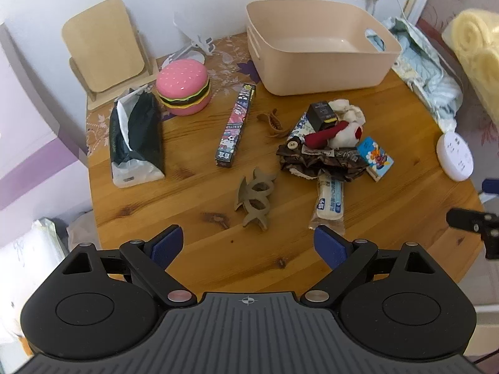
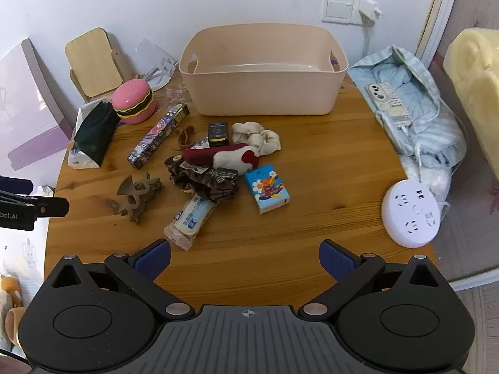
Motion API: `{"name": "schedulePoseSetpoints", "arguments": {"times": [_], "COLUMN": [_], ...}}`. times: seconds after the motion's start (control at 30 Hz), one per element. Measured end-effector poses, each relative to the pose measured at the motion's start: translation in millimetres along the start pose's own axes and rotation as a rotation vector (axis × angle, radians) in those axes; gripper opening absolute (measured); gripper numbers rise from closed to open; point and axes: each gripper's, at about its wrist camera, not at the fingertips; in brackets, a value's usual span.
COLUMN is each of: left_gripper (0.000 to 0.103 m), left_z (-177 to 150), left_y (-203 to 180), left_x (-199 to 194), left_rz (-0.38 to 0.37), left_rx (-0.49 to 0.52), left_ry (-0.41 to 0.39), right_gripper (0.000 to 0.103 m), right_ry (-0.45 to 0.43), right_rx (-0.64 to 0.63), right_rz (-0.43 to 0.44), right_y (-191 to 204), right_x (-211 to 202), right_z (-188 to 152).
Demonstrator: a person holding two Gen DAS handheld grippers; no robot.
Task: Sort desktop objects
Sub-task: 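Move both tools toward the grey hair clip and blue bear tissue pack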
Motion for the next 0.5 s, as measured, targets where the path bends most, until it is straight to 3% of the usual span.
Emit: {"name": "schedulePoseSetpoints", "arguments": {"times": [0.1,0.13,0.5], "left_gripper": [0.093,0.093,0.093], "left_z": [5,7,28], "left_y": [-3,-4,-5], "left_x": [6,8,41], "left_rz": [0.010,0.006,-0.013], "left_rx": [0.035,0.050,0.097], "left_ry": [0.005,0.008,0.040], "right_gripper": [0.103,0.103,0.103], "right_ry": [0.023,0.051,0.093], "right_rx": [0.033,0.133,0.182], "right_rz": [-0.016,-0.042,-0.094], "right_y": [-2,0,-11], "right_x": [10,10,43], "right_z": [4,0,18]}}
Point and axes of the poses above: each gripper's, at about its wrist camera, not at the fingertips, and x roughly the way its jaws point, y to its left, z to its top, and after that the axes turned 11 degrees about y, right-handed
